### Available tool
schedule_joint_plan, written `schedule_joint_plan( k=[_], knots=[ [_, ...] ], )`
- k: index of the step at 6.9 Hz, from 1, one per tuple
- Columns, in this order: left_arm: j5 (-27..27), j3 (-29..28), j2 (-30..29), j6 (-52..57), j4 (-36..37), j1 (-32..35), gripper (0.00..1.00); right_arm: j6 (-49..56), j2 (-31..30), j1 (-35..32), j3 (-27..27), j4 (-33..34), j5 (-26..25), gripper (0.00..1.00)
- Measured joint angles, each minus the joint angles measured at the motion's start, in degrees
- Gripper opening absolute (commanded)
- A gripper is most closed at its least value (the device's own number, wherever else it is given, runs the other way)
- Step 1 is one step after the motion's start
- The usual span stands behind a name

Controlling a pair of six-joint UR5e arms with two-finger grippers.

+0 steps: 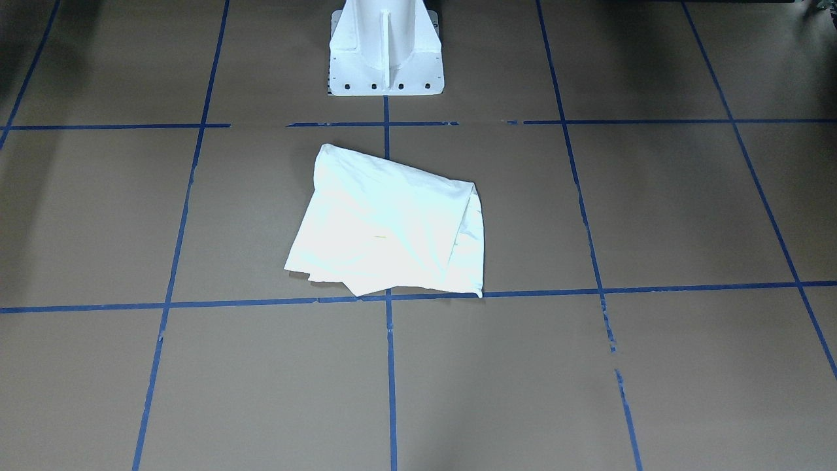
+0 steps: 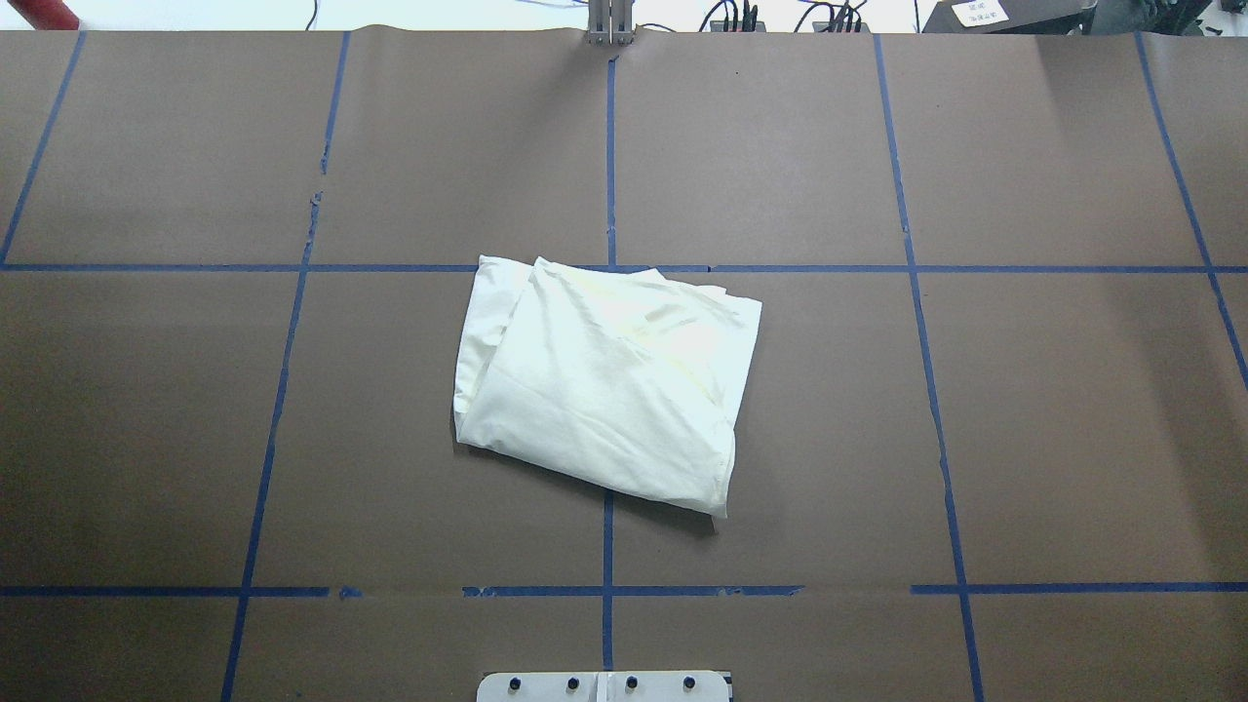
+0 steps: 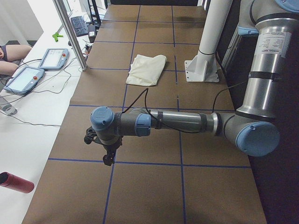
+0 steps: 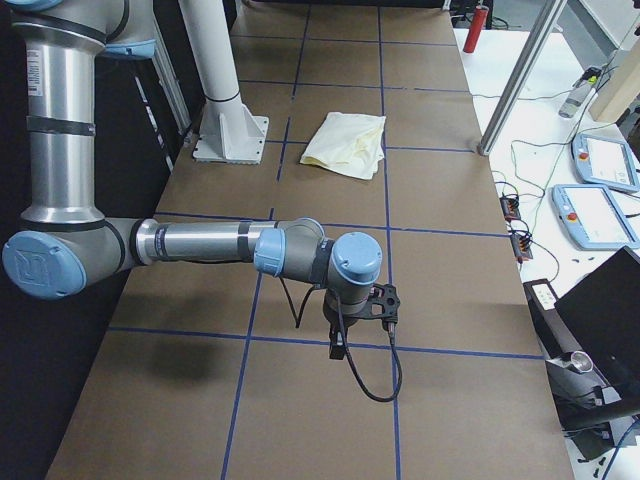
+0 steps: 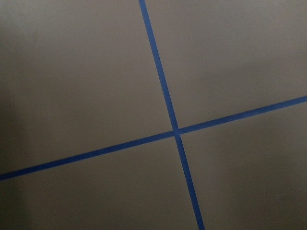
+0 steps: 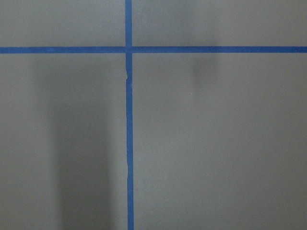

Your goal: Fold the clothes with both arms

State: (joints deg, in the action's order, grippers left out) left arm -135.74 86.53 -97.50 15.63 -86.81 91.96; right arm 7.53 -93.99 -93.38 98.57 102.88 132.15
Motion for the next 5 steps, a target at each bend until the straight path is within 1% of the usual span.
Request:
schedule_joint_plan(
  k=[4,5],
  knots=[
    [0.0,0.8,0.87,-0.05,-0.24,0.06,1.0,-3.4,2.29,3.11,-0.73,-3.24,-0.66,1.0],
    [0.9,0.88,1.47,0.04,-0.58,0.02,1.0,-3.7,2.37,3.35,-0.81,-3.63,-0.64,1.0]
  ],
)
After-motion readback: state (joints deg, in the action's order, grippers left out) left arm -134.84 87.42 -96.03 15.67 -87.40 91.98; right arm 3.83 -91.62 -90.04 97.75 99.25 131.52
